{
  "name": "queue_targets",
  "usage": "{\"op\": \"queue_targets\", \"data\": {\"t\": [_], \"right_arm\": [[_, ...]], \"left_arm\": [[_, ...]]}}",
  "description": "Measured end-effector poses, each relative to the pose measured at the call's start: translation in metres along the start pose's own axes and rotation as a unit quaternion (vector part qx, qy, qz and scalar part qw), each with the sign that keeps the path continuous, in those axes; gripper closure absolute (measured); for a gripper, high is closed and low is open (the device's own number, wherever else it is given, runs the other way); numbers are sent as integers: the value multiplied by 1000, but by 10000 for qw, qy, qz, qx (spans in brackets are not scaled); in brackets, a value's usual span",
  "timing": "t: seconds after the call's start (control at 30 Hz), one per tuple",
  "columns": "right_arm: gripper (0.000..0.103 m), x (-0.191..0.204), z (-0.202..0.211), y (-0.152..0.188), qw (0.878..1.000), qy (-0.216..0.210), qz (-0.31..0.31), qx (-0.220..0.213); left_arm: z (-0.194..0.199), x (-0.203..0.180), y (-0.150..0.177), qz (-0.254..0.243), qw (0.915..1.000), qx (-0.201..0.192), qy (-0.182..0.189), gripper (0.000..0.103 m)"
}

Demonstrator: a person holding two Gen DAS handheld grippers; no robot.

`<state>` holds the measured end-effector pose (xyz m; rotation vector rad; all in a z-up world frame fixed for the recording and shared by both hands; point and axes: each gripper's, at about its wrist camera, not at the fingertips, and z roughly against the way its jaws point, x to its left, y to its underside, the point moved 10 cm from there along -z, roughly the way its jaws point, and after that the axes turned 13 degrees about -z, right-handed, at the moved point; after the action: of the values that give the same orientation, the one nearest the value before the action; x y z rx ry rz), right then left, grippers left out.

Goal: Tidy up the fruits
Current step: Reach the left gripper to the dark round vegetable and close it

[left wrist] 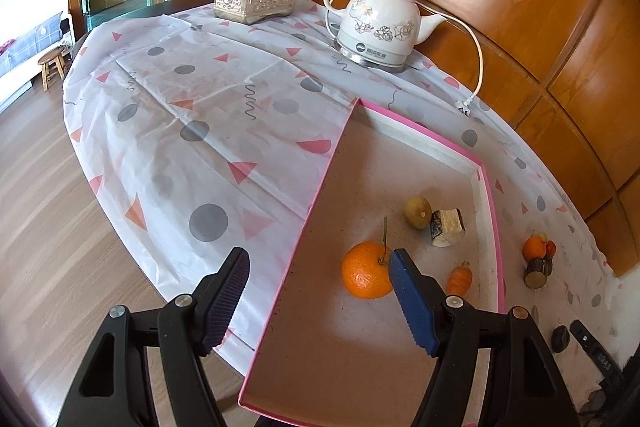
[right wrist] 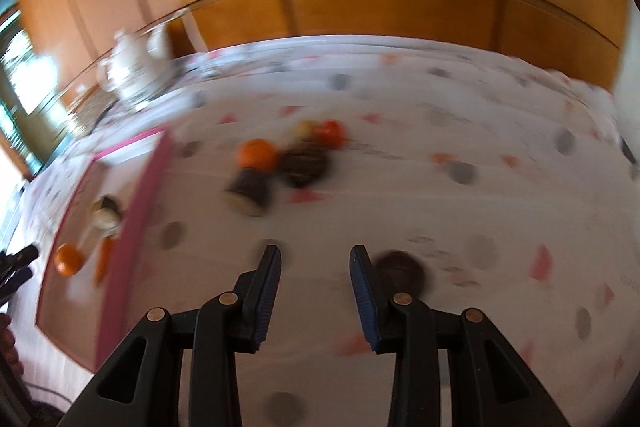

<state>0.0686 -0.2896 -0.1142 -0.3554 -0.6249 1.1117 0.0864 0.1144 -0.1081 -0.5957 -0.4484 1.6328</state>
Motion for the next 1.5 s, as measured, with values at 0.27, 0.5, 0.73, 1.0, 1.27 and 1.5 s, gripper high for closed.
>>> {"op": "queue_targets", "data": {"t": [0.27,0.5,0.73,1.0,1.27,1.5], "right_arm": [[67,-83,9,-9,9946,645,-773,-263],[67,-151,14,-13,9790,1338,-1447,-522],[67,-214,20,-5,9525,2053,-2125,-737],[56,-233,20,-7,9416,2365,-2150,-1057],[40,-231,15,-10,9417,2321,-2110,-1215],[34,-227,13,-9,9434,2302,-2043,-1236]], "left_arm": [[2,-12,-2,-186,9998,-33,1,31],[6,-33,-9,-499,9987,-106,84,31],[6,-65,-14,-903,9954,-110,291,31],[3,-132,-13,-1681,9822,-1,840,31],[-4,-231,5,-2803,9443,256,1704,31],[-8,-325,42,-3692,8969,472,2389,32]]}}
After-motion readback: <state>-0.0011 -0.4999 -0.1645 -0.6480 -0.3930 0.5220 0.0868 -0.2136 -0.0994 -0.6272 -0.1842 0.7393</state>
